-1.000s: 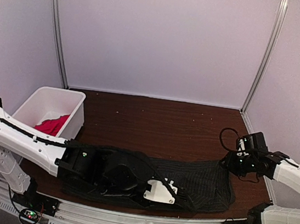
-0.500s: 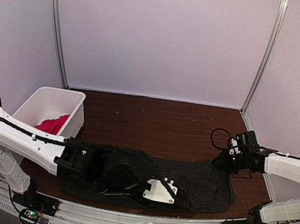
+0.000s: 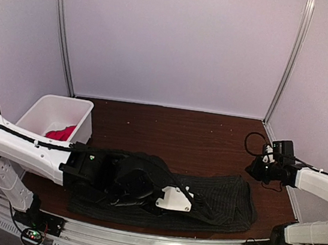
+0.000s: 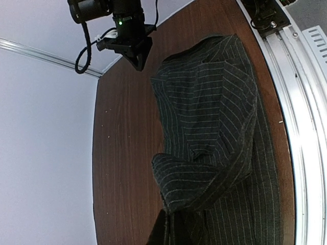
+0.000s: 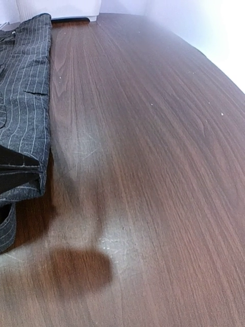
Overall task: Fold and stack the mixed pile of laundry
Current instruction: Fold the 1/3-folded shirt at the center of the board.
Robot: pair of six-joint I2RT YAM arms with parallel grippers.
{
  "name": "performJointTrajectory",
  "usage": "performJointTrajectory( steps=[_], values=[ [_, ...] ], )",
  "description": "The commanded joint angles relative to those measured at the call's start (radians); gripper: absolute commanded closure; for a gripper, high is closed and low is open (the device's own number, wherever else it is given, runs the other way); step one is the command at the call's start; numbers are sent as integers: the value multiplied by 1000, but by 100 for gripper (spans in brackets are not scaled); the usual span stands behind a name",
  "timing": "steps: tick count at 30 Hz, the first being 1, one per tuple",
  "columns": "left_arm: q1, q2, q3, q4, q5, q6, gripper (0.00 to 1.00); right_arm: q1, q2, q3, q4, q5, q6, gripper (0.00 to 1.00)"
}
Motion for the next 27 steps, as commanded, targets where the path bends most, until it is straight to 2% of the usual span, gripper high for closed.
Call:
performJointTrajectory(
  steps=[1,4,7,23,27],
  values=[
    [2,3,76,-67,0,-12,100,-13,17,-5,59,-162,-18,96],
    [1,17,90,-86,9,-16,100,-12,-23,-3,-2,-230,-11,77],
    [0,26,98,-87,17,-20,100,-9,-90,-32,-52,-230,-9,67],
    [1,37,104,-98,12,-15,100,-9,74,-79,21,-232,-46,64],
    [1,42,92,-85,13,-13,100,-9,107,-85,88,-284,-32,68]
  ],
)
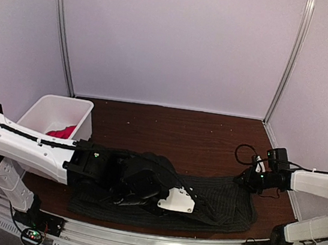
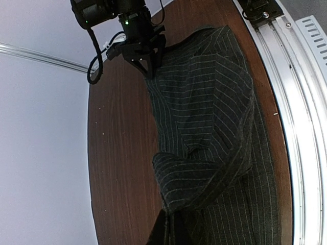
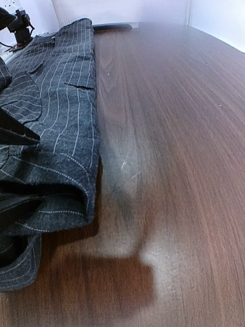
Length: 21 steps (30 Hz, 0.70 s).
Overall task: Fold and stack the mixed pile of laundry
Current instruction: Fold the 1/3-folded shirt at the center of the board.
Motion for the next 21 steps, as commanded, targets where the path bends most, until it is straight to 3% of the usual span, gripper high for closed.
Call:
performJointTrajectory(
  steps=[1,5,14,21],
  values=[
    [0,4,12,25,3,-7,100,-1,45,-15,91,-66,8,70],
    [3,0,13,27,-12,-6,100,-2,52,14,78,-55,-3,100],
    [8,-22,91,-100,-15,-39,100,-59,-22,29,83,87,3,100],
    [7,78,269,-368,167,-124,100,-62,70,2,179,48,16,100]
  ],
)
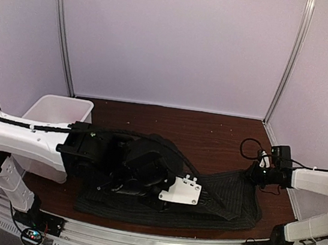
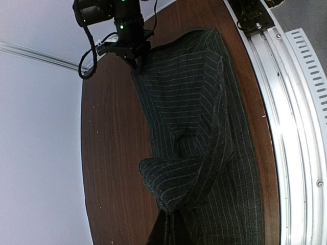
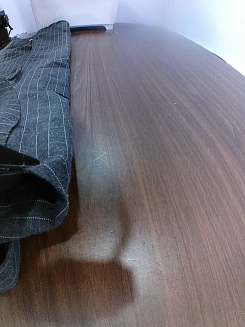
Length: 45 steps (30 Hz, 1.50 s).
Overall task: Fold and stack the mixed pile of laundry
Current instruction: Fold the 1/3-folded shirt at the center of the board.
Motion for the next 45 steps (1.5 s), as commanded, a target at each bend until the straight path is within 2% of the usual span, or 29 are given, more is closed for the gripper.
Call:
performJointTrajectory(
  steps=[1,4,7,10,11,15,19,23,27,31,35,42,45],
  values=[
    [6,82,150,-212,154,-83,100,-7,65,-4,65,-9,-3,98],
    [9,154,254,-334,240,-125,100,-8,40,17,4,-31,-46,80],
    [50,186,338,-421,340,-171,100,-8,-76,34,-90,2,-91,54],
    [129,174,353,-442,491,-212,100,-5,-213,44,-148,14,-134,33],
    [153,167,335,-432,526,-222,100,-5,-252,37,-148,9,-142,29],
    [261,154,241,-397,668,-259,100,-3,-308,33,-143,-82,-177,29],
    [362,140,113,-341,808,-276,100,-1,-266,25,-85,-238,-180,31],
    [464,136,-44,-278,889,-289,100,16,-231,33,-65,-282,-182,34],
    [534,147,-169,-221,898,-320,100,42,-225,40,-57,-287,-179,34],
    [593,159,-232,-184,861,-334,100,78,-206,33,-33,-285,-168,36],
    [621,170,-227,-196,767,-318,100,110,-188,28,-18,-270,-164,36],
    [666,149,-162,-255,721,-292,100,170,-160,49,-53,-212,-190,40],
    [703,160,-162,-266,650,-286,100,186,-147,57,-66,-193,-199,41]
  ],
)
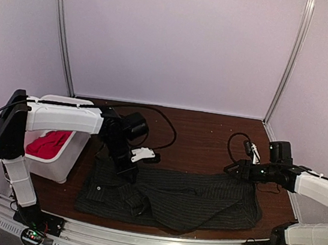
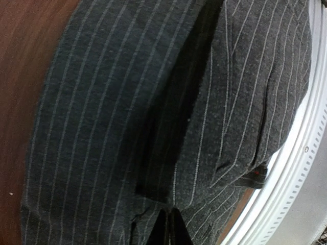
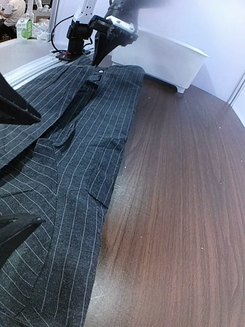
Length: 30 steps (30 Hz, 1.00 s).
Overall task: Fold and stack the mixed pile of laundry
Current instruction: Fold the 1/3-folded shirt at the center of the board.
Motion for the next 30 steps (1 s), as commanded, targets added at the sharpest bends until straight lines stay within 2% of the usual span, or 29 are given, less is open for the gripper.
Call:
performJointTrajectory(
  steps=[1,2,5,8,14,17,24,30],
  values=[
    [65,5,29,-18,-115,14,91,25,17,34,-20,56,-28,42],
    [81,15,32,-13,-152,-3,83,32,20,41,-24,64,-30,42],
    [130,-14,-11,59,-195,-75,69,51,23,50,-28,71,-34,43],
    [165,-146,-119,198,-230,-202,60,76,16,63,-50,74,-40,43],
    [166,-472,-478,604,-46,-521,56,149,12,63,-83,81,-38,44],
    [147,-550,-616,712,-23,-616,55,188,25,66,-118,111,-43,45],
    [17,-519,-766,914,-52,-757,54,212,36,68,-159,146,-26,46],
    [-4,-429,-802,1057,-23,-827,53,229,52,73,-178,170,-11,46]
  ],
)
